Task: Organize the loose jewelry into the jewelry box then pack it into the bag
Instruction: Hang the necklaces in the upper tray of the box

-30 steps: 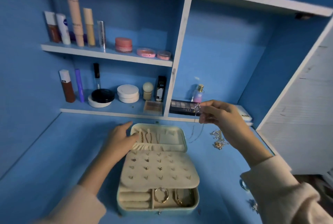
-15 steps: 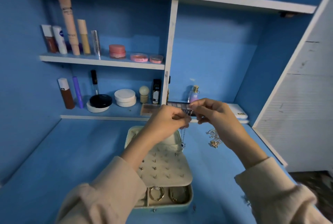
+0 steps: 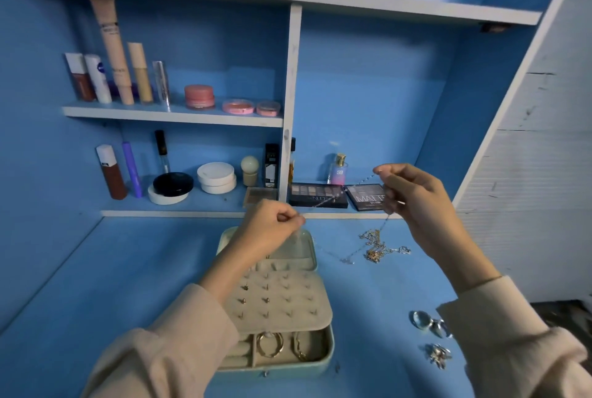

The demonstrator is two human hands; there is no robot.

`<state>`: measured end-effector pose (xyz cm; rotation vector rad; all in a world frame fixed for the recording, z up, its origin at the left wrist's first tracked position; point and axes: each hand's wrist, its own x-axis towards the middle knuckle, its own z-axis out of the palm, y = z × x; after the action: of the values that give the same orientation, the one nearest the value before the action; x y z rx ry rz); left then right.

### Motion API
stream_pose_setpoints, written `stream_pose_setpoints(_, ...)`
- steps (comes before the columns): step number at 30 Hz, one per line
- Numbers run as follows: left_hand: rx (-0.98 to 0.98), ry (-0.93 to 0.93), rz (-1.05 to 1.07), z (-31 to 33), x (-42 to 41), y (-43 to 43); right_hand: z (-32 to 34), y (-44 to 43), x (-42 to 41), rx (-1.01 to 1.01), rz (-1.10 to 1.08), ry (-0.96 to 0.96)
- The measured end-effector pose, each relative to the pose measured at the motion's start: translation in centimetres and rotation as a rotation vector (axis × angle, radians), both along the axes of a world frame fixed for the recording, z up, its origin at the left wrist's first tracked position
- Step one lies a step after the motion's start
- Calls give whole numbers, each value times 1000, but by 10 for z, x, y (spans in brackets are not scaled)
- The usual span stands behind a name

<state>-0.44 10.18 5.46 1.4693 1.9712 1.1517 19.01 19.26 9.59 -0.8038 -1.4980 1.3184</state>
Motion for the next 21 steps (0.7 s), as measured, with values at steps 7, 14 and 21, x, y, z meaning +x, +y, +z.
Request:
stream_pose_setpoints(7, 137, -720, -18, 26, -6, -8, -5, 7, 8, 17, 82, -160)
stream_pose_setpoints(14, 208, -1085, -51, 41, -16, -18, -6, 5, -12, 79, 201, -409)
stream_pose_setpoints(21, -1, -279, -60, 19, -46, -31, -18, 4, -31, -50, 394, -360)
